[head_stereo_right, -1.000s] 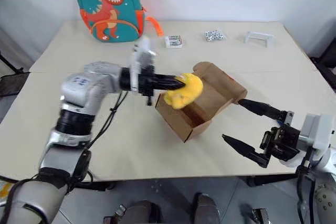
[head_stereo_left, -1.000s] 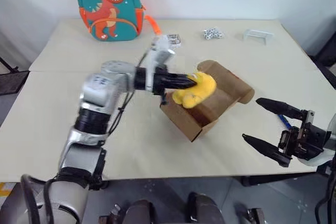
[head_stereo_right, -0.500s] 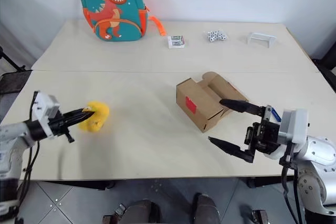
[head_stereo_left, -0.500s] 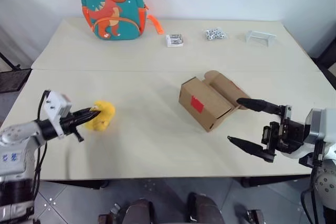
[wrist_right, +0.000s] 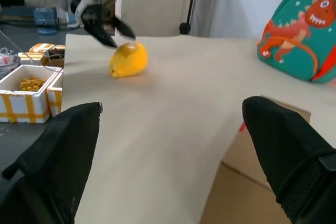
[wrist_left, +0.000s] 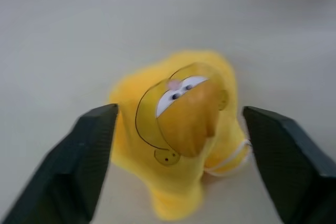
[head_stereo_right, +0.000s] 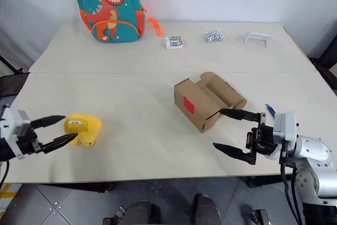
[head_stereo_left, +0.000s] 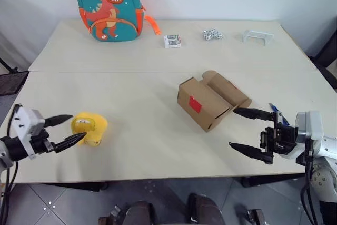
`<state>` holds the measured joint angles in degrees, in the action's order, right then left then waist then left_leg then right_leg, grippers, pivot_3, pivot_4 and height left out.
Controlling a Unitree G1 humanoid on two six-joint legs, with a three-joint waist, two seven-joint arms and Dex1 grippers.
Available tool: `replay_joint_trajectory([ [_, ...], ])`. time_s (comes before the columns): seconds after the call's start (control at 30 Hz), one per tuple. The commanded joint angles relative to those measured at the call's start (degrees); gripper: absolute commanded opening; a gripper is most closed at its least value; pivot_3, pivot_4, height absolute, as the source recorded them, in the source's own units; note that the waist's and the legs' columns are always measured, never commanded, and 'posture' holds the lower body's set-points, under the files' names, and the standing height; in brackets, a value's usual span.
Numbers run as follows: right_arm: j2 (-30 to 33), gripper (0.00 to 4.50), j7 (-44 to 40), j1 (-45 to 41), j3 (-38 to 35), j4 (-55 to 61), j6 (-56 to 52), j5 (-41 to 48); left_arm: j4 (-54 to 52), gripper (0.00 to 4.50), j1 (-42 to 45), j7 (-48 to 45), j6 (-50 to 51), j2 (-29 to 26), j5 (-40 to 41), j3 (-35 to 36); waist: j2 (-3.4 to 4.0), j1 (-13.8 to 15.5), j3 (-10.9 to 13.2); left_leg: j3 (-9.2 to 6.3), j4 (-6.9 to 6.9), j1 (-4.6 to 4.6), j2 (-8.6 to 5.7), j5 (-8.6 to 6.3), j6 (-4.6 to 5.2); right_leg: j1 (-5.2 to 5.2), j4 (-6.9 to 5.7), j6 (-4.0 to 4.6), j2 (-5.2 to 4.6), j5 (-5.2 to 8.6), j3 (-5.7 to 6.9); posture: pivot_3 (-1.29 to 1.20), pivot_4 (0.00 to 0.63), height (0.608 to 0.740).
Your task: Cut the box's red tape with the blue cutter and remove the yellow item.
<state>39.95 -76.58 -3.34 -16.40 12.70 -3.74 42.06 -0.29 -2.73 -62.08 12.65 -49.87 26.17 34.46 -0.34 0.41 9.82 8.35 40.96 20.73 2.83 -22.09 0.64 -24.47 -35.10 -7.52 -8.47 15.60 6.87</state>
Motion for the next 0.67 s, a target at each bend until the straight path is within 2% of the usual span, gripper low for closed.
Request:
replay_joint_trajectory([
  [0.03,1.97,4.5,-2.57,0.31,-2.78,-0.77,1.49,0.21,0.87,4.48,-3.23,-3.47,0.16,-1.83,4.0,7.27,0.0,-0.45,0.0,0.01,-0.01,0.0,0.0,0.0,-0.01,-0.02,-0.01,0.0,0.0,0.0,0.0,0.0,0.15,0.74],
  [0.17,2.76,4.5,-4.19,1.33,-3.7,-2.63,3.69,-0.96,-0.27,4.48,-9.38,-5.54,-0.65,-1.08,4.58,11.57,0.01,-1.12,0.01,0.25,-0.11,-0.16,0.04,-0.09,-0.02,-0.04,0.01,0.0,-0.01,0.0,0.03,0.0,0.15,0.74],
  [0.33,1.3,4.5,-5.7,0.94,-2.29,-6.84,7.91,-3.62,-4.34,4.48,-14.78,-3.44,-4.12,3.57,3.47,12.12,0.01,-1.09,0.01,0.31,-0.09,-0.23,0.08,-0.15,0.03,0.01,0.06,0.03,-0.01,0.02,-0.02,0.0,0.15,0.74],
  [0.47,0.64,4.5,-6.65,-0.07,-2.07,-11.02,11.28,-5.47,-5.05,4.48,-16.3,-1.65,-5.85,5.07,3.17,12.88,0.01,-0.76,0.01,0.31,-0.05,-0.24,0.08,-0.18,0.04,0.03,0.03,0.04,-0.02,0.02,-0.02,0.0,0.15,0.74],
  [0.67,-0.39,4.5,-7.38,-1.47,-1.6,-15.41,14.83,-6.87,-2.49,4.48,-14.33,0.59,-7.83,4.02,2.59,11.86,0.02,-0.74,0.01,0.31,-0.06,-0.31,0.09,-0.2,0.06,0.02,0.0,0.07,-0.03,0.04,-0.07,0.0,0.15,0.74],
])
